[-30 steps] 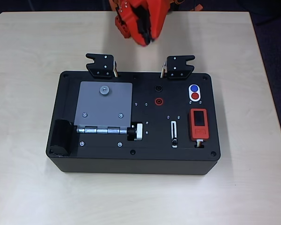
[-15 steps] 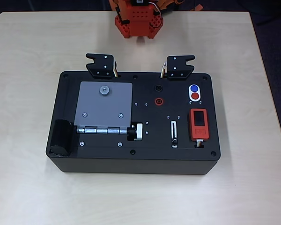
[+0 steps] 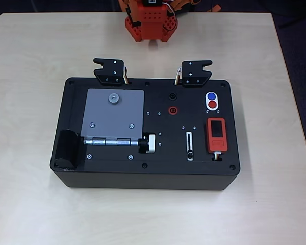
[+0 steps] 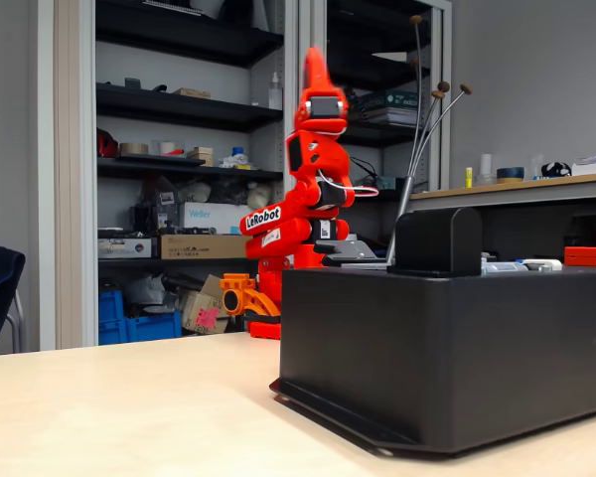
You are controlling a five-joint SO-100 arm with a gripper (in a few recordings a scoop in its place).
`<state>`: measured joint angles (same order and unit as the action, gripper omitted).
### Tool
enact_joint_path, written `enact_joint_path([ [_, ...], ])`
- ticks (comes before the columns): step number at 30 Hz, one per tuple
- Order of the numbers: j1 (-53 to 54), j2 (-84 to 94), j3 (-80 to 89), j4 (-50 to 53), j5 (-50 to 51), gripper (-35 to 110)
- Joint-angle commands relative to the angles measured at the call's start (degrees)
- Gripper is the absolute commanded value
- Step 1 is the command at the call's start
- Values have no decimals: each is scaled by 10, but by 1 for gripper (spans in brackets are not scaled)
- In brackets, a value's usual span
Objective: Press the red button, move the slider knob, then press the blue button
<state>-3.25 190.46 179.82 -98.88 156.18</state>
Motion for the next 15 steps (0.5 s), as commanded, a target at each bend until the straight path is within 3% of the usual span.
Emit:
enact_joint_path([
  [1, -3, -1, 2, -97, 42, 0],
  [11, 5, -1, 2, -122, 202, 0],
  [15, 6, -1, 2, -122, 219, 0],
])
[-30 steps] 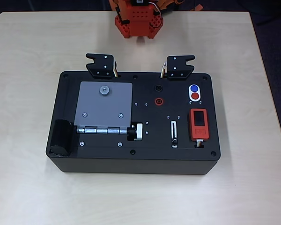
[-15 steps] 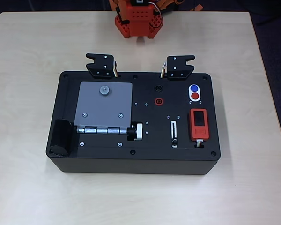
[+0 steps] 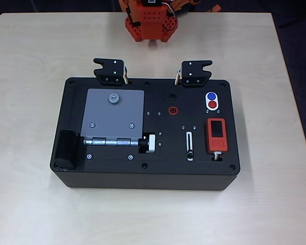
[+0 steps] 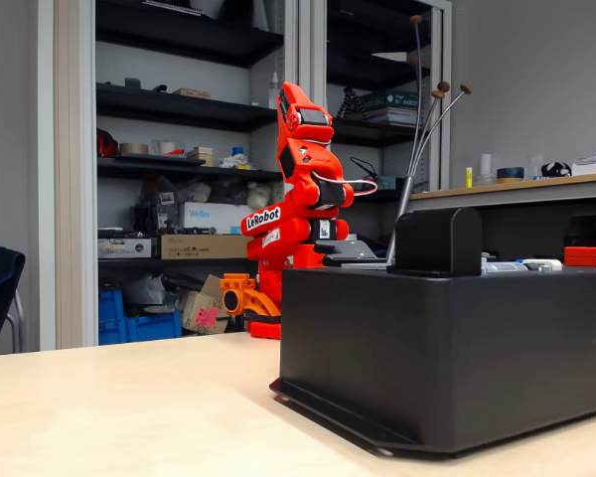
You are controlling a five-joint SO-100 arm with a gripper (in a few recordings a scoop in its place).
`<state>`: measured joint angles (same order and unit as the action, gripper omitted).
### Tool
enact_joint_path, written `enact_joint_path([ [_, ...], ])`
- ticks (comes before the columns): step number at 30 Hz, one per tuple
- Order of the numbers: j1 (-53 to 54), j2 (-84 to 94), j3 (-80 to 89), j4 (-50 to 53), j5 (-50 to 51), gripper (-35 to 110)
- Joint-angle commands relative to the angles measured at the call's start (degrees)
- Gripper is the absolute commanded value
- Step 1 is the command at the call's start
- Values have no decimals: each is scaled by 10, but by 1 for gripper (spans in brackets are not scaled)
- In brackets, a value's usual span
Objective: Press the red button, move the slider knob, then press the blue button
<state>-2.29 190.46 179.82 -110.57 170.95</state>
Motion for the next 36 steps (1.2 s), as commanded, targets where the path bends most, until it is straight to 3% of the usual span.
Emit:
enact_joint_path([
  [1, -4, -1, 2, -5, 71, 0],
  [36, -4, -1, 2, -4, 63, 0],
])
